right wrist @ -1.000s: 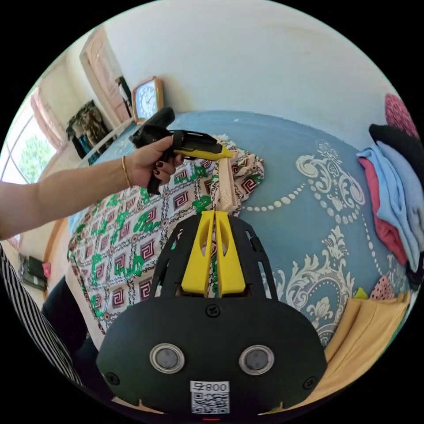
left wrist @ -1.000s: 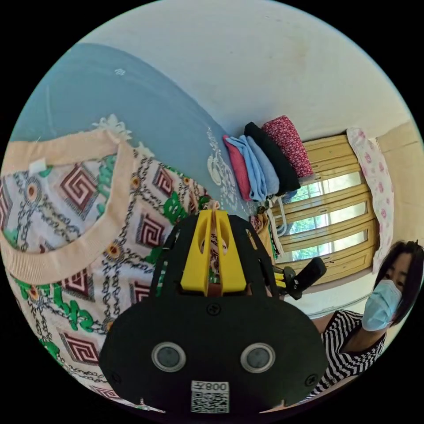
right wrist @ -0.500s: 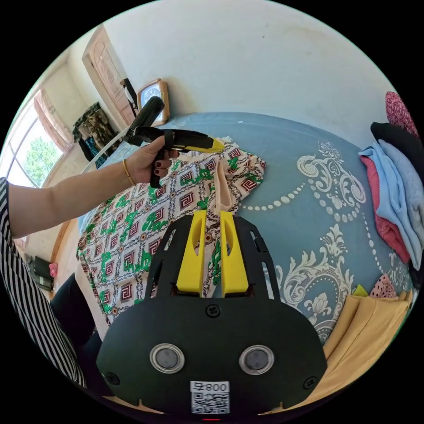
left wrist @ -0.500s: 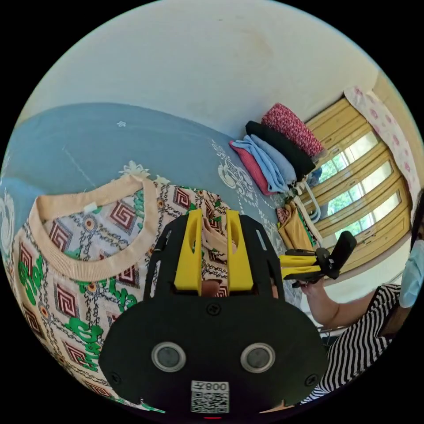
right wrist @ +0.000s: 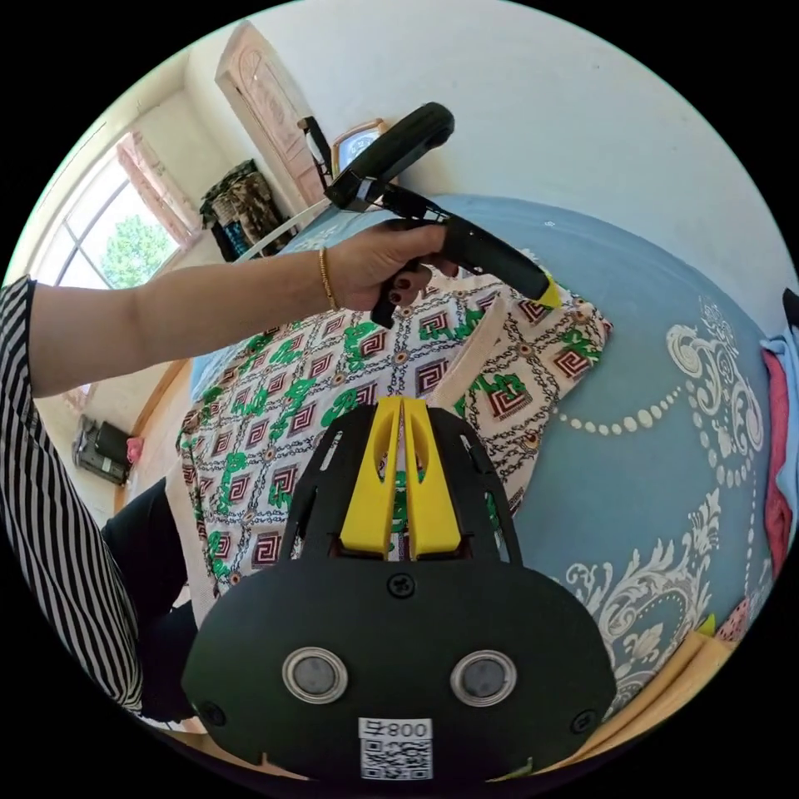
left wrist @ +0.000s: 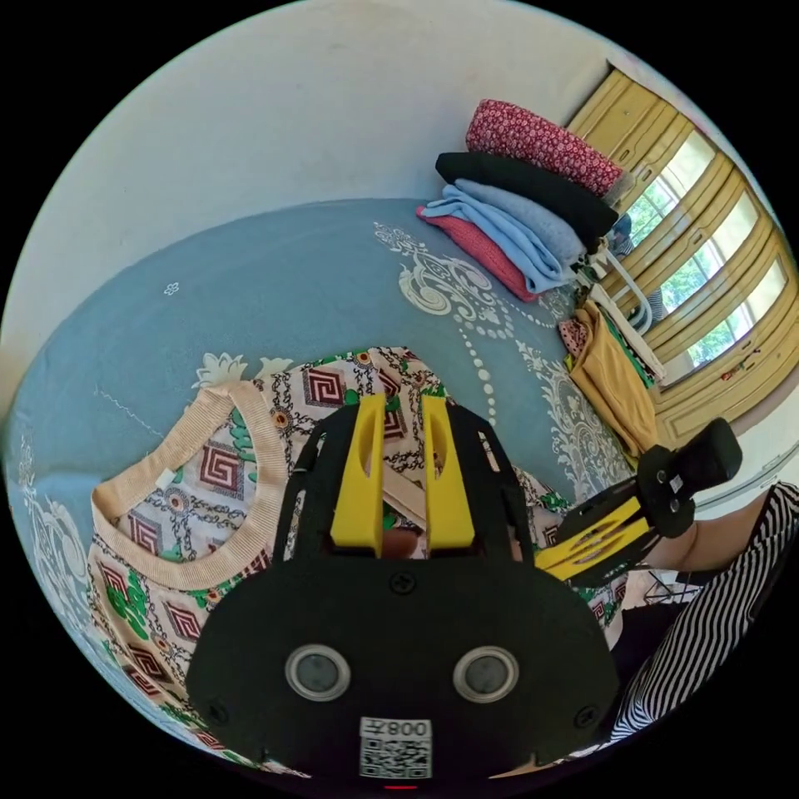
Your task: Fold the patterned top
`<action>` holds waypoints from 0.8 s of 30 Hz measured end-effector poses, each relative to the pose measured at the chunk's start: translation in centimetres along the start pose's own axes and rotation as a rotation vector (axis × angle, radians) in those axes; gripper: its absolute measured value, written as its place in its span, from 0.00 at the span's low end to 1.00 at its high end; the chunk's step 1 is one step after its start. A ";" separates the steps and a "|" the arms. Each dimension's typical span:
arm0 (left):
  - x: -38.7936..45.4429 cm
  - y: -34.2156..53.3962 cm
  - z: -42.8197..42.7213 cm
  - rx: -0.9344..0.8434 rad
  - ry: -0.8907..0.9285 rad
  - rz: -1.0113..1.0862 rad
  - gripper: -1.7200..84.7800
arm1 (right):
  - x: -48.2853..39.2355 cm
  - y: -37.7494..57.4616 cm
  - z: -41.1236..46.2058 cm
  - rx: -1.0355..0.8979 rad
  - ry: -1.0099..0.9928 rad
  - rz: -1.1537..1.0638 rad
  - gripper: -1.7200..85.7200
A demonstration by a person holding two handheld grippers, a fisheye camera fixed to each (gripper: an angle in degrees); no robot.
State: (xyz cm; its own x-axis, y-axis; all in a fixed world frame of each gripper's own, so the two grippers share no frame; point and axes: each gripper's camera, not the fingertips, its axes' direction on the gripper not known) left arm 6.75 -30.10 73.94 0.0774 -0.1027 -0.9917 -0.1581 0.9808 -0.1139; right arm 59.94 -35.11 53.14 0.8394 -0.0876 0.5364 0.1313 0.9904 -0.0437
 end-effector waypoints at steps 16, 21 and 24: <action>4.0 -0.6 0.9 -0.038 -0.014 0.063 0.04 | 5.6 1.4 -0.3 0.036 0.276 0.352 0.02; 4.3 0.8 1.1 -0.092 -0.053 0.040 0.06 | 6.2 1.6 -0.2 0.041 0.266 0.400 0.02; 4.1 2.3 -0.7 -0.027 -0.008 0.010 0.08 | 6.0 1.6 -0.2 0.057 0.248 0.410 0.02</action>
State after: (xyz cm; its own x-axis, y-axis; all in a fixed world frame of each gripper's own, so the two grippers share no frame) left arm 6.06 -28.41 69.56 0.0837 -0.0912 -0.9923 -0.1851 0.9771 -0.1054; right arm 65.27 -34.09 56.12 0.9172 0.2957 0.2669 -0.2604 0.9522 -0.1599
